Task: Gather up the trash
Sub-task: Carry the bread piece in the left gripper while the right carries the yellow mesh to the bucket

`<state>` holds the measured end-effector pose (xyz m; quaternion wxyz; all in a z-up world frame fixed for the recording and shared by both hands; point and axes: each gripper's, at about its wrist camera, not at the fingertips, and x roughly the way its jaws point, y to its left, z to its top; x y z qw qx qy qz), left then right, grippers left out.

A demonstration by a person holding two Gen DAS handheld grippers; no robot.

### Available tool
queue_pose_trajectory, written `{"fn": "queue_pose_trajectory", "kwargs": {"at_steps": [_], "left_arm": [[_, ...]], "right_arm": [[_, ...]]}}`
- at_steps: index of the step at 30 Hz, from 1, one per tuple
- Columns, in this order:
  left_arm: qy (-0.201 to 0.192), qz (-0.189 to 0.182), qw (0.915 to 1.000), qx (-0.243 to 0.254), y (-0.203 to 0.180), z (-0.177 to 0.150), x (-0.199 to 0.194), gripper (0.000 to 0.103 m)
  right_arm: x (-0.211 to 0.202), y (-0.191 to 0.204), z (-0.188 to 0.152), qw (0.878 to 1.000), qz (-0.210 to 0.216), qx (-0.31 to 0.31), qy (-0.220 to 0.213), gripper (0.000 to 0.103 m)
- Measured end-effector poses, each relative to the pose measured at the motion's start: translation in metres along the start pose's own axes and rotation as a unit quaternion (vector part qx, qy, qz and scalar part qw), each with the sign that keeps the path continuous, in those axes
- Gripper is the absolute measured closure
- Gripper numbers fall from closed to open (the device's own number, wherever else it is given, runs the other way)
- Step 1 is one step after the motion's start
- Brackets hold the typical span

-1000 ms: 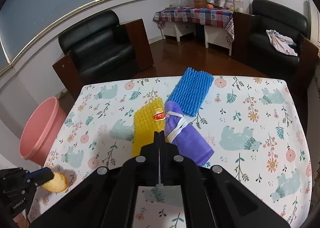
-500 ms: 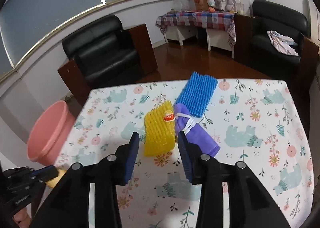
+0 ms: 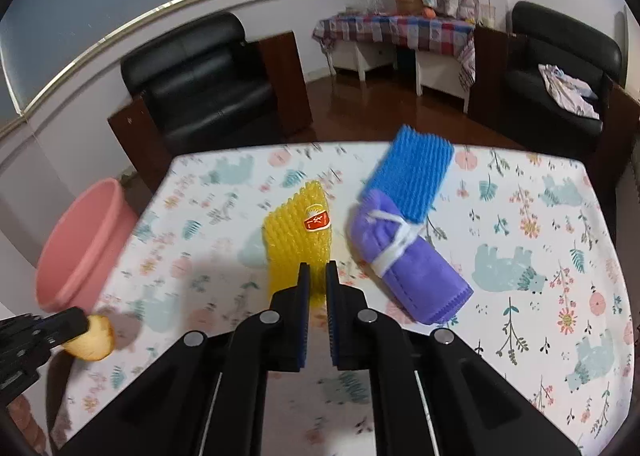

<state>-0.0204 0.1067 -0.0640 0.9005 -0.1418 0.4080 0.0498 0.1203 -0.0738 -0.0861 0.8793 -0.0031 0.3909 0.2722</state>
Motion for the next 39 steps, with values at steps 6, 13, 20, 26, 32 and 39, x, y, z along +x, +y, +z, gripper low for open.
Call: {"fn": "queue_pose_trajectory", "kwargs": {"at_steps": [6, 13, 20, 26, 32, 39], "left_arm": [[-0.043, 0.027, 0.9987, -0.002, 0.008, 0.015, -0.023, 0.098], [-0.085, 0.07, 0.9935, -0.029, 0.036, 0.029, -0.051, 0.098], [-0.112, 0.126, 0.984, -0.058, 0.074, 0.036, -0.07, 0.098], [-0.12, 0.158, 0.9771, -0.077, 0.097, 0.035, -0.08, 0.098], [-0.119, 0.176, 0.9725, -0.095, 0.117, 0.032, -0.081, 0.098], [-0.114, 0.186, 0.9696, -0.111, 0.136, 0.031, -0.077, 0.098]], "right_arm": [[-0.039, 0.033, 0.017, 0.998, 0.029, -0.027, -0.044, 0.096], [-0.061, 0.089, 0.035, 0.993, 0.055, -0.077, -0.068, 0.096], [-0.055, 0.153, 0.05, 0.987, 0.07, -0.134, -0.063, 0.096], [-0.037, 0.206, 0.049, 0.981, 0.083, -0.172, -0.044, 0.096], [-0.016, 0.243, 0.045, 0.977, 0.092, -0.193, -0.02, 0.096], [0.007, 0.265, 0.038, 0.974, 0.092, -0.207, 0.003, 0.096]]}}
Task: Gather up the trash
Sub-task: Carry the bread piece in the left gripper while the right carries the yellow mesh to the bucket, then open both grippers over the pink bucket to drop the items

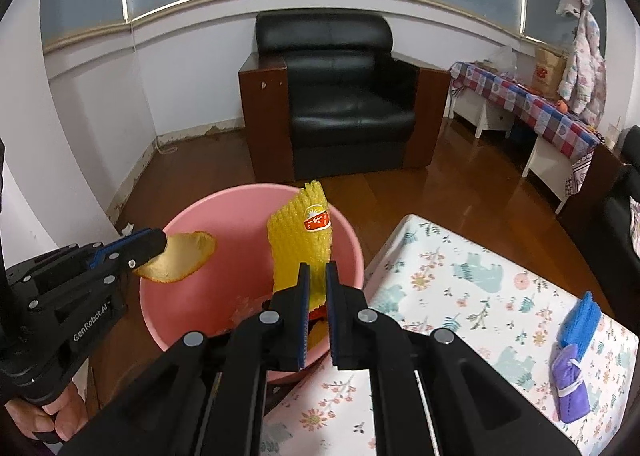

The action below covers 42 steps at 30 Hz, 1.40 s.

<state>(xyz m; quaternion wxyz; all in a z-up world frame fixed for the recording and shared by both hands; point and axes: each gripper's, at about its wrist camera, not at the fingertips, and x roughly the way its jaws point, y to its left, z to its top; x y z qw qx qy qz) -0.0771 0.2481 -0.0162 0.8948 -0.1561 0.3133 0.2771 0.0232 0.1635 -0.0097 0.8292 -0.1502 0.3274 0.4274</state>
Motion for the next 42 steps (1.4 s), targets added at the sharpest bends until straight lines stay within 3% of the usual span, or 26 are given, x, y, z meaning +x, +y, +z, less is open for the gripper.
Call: {"fn": "queue_pose_trajectory", "kwargs": {"at_steps": [25, 28, 31, 33, 42], "left_arm": [[0.024, -0.007, 0.9996, 0.009, 0.0, -0.004, 0.043, 0.098], [0.029, -0.017, 0.9994, 0.01, 0.002, -0.004, 0.047, 0.097], [0.041, -0.041, 0.9983, 0.002, 0.007, -0.003, 0.051, 0.085], [0.044, -0.053, 0.9976, -0.004, 0.012, -0.002, 0.052, 0.065], [0.05, -0.082, 0.9951, -0.024, 0.019, 0.005, 0.045, 0.064]], "right_arm": [[0.057, 0.006, -0.004, 0.999, 0.014, 0.002, 0.041, 0.095], [0.058, 0.003, -0.005, 0.999, 0.023, 0.011, 0.043, 0.084], [0.057, 0.0, -0.005, 0.999, 0.026, 0.016, 0.041, 0.079], [0.055, -0.002, -0.005, 0.999, 0.029, 0.017, 0.038, 0.073], [0.034, -0.018, -0.009, 0.999, 0.031, 0.035, 0.018, 0.071]]}}
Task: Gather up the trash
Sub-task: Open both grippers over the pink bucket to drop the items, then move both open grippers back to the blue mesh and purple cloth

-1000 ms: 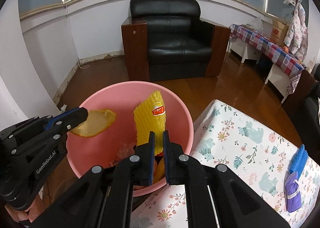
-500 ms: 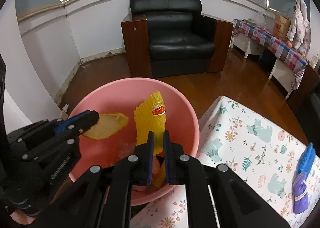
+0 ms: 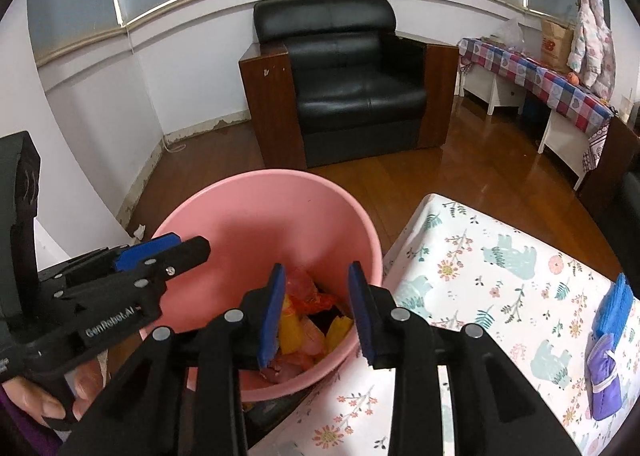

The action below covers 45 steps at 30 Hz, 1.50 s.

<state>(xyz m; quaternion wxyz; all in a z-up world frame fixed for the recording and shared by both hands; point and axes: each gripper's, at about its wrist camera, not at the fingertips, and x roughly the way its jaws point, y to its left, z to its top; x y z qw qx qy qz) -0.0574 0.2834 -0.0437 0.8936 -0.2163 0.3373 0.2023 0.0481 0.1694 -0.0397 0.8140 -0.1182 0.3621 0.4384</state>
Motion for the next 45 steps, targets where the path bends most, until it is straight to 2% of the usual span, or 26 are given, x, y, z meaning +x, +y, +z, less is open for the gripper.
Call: {"fn": "queue_pose_trajectory", "kwargs": {"at_steps": [6, 11, 18, 33, 45], "left_arm": [[-0.012, -0.011, 0.9998, 0.011, -0.012, 0.004, -0.015, 0.064], [-0.015, -0.007, 0.9991, 0.038, -0.038, -0.001, -0.024, 0.064], [-0.019, -0.008, 0.9967, 0.079, -0.091, -0.019, -0.039, 0.064], [-0.018, -0.003, 0.9919, 0.126, -0.176, -0.053, -0.063, 0.064], [-0.018, -0.014, 0.9887, 0.148, -0.205, -0.067, -0.07, 0.064]], "right_arm": [[-0.023, -0.015, -0.009, 1.0, 0.003, 0.022, -0.011, 0.064], [-0.05, -0.021, -0.021, 0.999, 0.001, 0.024, -0.028, 0.061], [-0.093, -0.032, -0.051, 0.998, -0.021, 0.021, -0.047, 0.057], [-0.183, -0.081, -0.101, 0.989, -0.079, 0.085, -0.089, 0.054], [-0.206, -0.1, -0.112, 0.983, -0.111, 0.111, -0.096, 0.054]]}}
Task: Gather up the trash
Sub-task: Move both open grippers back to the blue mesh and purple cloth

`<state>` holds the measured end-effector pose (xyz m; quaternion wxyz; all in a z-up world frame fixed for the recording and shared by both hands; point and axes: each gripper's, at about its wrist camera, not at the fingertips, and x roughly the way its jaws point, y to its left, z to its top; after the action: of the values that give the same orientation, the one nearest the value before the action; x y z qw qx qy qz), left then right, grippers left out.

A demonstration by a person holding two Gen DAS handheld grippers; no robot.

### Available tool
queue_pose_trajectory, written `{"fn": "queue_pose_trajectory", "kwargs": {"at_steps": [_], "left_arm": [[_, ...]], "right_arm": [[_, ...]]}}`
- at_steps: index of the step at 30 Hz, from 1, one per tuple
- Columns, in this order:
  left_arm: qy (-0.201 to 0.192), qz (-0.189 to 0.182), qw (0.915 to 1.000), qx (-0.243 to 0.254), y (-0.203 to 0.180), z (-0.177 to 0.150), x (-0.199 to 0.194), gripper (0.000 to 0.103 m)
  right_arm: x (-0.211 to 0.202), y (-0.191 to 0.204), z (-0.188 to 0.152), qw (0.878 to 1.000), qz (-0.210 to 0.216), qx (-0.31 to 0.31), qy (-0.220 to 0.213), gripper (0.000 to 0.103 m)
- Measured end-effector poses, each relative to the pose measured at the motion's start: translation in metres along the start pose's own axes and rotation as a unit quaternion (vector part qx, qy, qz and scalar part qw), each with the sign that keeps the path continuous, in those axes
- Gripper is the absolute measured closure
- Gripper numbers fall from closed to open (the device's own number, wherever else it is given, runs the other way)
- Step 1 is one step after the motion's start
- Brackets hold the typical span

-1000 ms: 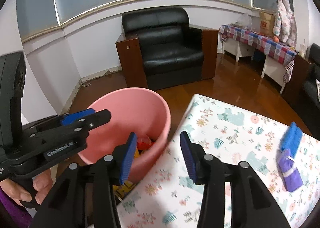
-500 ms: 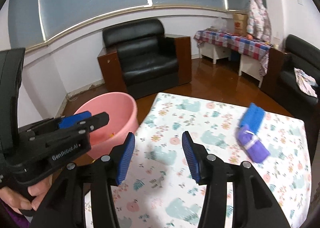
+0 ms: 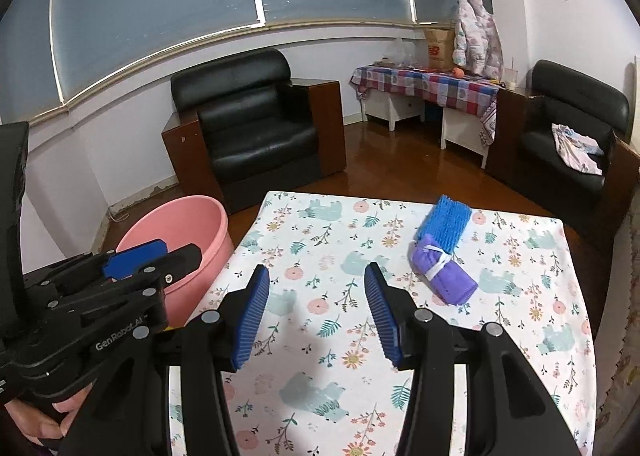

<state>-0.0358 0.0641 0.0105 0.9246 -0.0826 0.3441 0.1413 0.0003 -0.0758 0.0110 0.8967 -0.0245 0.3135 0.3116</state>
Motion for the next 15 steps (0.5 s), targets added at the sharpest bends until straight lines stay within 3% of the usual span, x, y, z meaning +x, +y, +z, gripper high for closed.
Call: {"fn": "queue_pose_trajectory", "kwargs": {"at_steps": [15], "left_arm": [[-0.006, 0.02, 0.9998, 0.001, 0.0044, -0.0016, -0.0054, 0.064]], "right_arm": [[0.0029, 0.0043, 0.0008, 1.0, 0.003, 0.001, 0.004, 0.054]]}}
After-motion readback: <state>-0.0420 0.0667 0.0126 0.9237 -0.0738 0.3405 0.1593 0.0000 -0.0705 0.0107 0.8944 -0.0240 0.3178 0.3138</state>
